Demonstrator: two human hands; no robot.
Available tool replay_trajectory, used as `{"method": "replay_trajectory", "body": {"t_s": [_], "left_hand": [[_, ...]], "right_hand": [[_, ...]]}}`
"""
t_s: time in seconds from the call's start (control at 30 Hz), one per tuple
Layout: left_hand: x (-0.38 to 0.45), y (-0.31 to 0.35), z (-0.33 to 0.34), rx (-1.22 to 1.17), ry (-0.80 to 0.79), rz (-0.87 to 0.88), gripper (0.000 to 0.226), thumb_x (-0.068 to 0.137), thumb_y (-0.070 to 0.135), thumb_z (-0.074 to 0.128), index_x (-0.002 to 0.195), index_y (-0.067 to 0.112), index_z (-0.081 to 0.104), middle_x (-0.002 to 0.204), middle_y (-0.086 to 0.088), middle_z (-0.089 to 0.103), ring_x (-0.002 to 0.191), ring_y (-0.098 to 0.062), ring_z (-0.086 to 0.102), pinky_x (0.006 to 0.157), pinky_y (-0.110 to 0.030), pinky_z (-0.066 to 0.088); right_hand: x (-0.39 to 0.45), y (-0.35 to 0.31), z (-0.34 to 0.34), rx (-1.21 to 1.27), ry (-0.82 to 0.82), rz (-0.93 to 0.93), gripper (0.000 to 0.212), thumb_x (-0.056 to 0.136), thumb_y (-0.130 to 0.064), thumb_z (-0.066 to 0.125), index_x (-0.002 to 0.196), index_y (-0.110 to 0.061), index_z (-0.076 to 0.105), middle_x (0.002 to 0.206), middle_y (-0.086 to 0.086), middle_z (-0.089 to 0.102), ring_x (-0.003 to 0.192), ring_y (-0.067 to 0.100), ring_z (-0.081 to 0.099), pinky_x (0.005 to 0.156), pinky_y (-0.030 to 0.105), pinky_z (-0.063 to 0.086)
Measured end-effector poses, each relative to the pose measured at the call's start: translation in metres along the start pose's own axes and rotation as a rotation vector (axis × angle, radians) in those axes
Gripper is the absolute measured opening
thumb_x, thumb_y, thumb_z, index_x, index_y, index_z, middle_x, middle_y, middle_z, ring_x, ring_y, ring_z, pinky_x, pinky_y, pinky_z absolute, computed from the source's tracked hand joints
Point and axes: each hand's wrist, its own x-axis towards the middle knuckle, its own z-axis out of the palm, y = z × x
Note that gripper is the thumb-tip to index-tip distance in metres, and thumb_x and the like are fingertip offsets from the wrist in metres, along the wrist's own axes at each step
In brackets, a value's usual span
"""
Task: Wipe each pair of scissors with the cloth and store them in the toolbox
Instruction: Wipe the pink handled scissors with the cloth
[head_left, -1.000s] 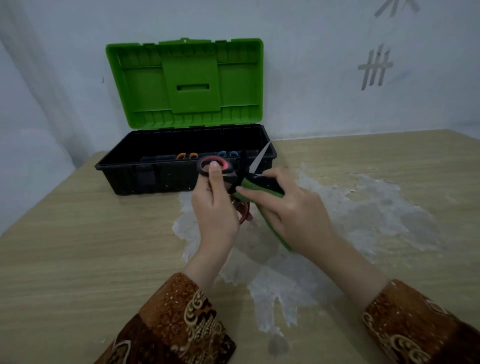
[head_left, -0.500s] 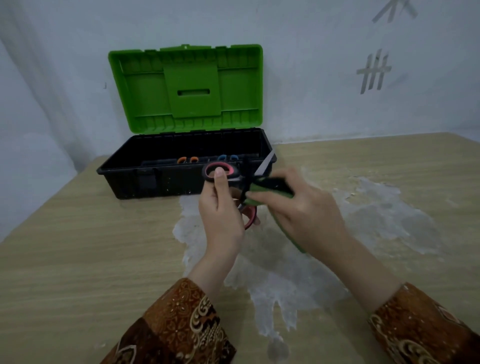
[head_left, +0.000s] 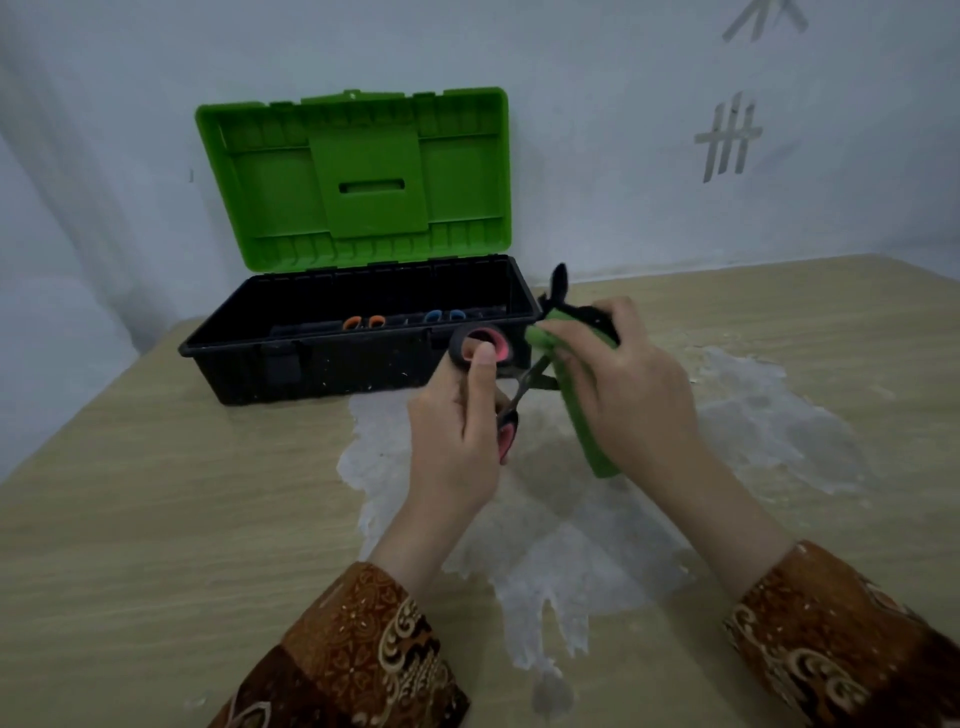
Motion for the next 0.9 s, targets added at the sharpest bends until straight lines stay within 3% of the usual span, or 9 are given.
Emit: {"method": "replay_trajectory", "body": {"t_s": [0.1,0.27,0.37,0.47,0.53,0.6,0.7,0.8,0.9], "left_hand": [[0.000,-0.002,0.001,-0.007,-0.058,-0.009,0.037,0.097,0.044,0.037,0.082,0.014,0.053,0.057,-0.022,0.055,0.040,-0.035,0.049,0.033,-0.044,0.038],[0.006,0.003,0.000,-0.173,0.048,-0.185,0.032,0.101,0.031,0.036,0.084,0.011,0.055,0.058,-0.009,0.055,0.037,-0.011,0.051,0.033,-0.025,0.042],[0.008,-0.002,-0.001,-0.267,0.096,-0.291,0.034,0.097,0.039,0.038,0.087,0.013,0.055,0.058,-0.007,0.056,0.039,-0.025,0.051,0.035,-0.036,0.047],[0.010,-0.002,-0.002,-0.265,0.189,-0.374,0.036,0.099,0.045,0.038,0.089,0.017,0.059,0.072,-0.030,0.059,0.052,-0.037,0.051,0.050,-0.057,0.045],[0.014,0.001,-0.004,-0.274,0.255,-0.394,0.034,0.101,0.043,0.037,0.088,0.020,0.059,0.076,-0.035,0.058,0.054,-0.038,0.048,0.049,-0.062,0.042],[0.018,0.004,-0.007,-0.293,0.288,-0.389,0.031,0.102,0.040,0.037,0.085,0.022,0.057,0.069,-0.026,0.059,0.050,-0.034,0.047,0.045,-0.053,0.044],[0.021,0.006,-0.012,-0.344,0.310,-0.367,0.030,0.103,0.038,0.035,0.084,0.021,0.052,0.055,-0.006,0.059,0.037,-0.024,0.049,0.036,-0.031,0.042],[0.020,0.009,-0.011,-0.366,0.291,-0.368,0.030,0.103,0.038,0.035,0.085,0.020,0.051,0.056,-0.007,0.059,0.032,-0.021,0.049,0.034,-0.028,0.038],[0.016,0.012,-0.009,-0.383,0.257,-0.395,0.029,0.103,0.038,0.035,0.086,0.019,0.049,0.059,-0.009,0.059,0.032,-0.022,0.050,0.034,-0.026,0.039]], "right_hand": [[-0.001,0.027,-0.002,-0.097,0.007,0.158,0.027,0.096,-0.027,0.045,0.108,-0.014,0.067,0.100,0.018,0.057,0.045,0.009,0.026,0.045,0.011,0.013],[-0.004,0.054,-0.012,-0.062,0.053,0.360,0.025,0.097,-0.018,0.050,0.118,-0.012,0.062,0.110,0.015,0.052,0.062,0.025,0.047,0.050,0.022,0.026],[0.000,0.033,-0.016,0.067,0.119,0.120,0.026,0.095,-0.022,0.053,0.115,-0.012,0.066,0.108,0.014,0.057,0.068,0.020,0.053,0.053,0.013,0.036],[-0.007,0.010,-0.005,0.072,0.029,-0.171,0.022,0.095,-0.027,0.059,0.112,-0.019,0.070,0.108,0.010,0.061,0.065,0.018,0.057,0.049,0.025,0.049],[-0.011,0.007,0.003,0.037,-0.015,-0.179,0.022,0.094,-0.029,0.059,0.112,-0.020,0.070,0.108,0.008,0.061,0.065,0.020,0.059,0.046,0.030,0.051],[-0.011,0.015,0.003,0.047,0.000,-0.097,0.025,0.095,-0.031,0.054,0.112,-0.019,0.069,0.107,0.008,0.060,0.059,0.019,0.056,0.043,0.030,0.049],[-0.007,0.036,-0.005,0.064,-0.012,0.160,0.030,0.095,-0.029,0.052,0.119,-0.016,0.064,0.104,0.007,0.058,0.064,0.016,0.050,0.050,0.016,0.039],[-0.005,0.066,-0.014,-0.005,-0.199,0.504,0.032,0.094,-0.027,0.055,0.125,-0.019,0.059,0.108,0.010,0.059,0.083,0.025,0.051,0.067,0.026,0.037],[-0.002,0.092,-0.032,-0.025,-0.307,0.718,0.029,0.093,-0.029,0.057,0.120,-0.017,0.059,0.119,0.019,0.060,0.105,0.036,0.055,0.076,0.033,0.039]]}}
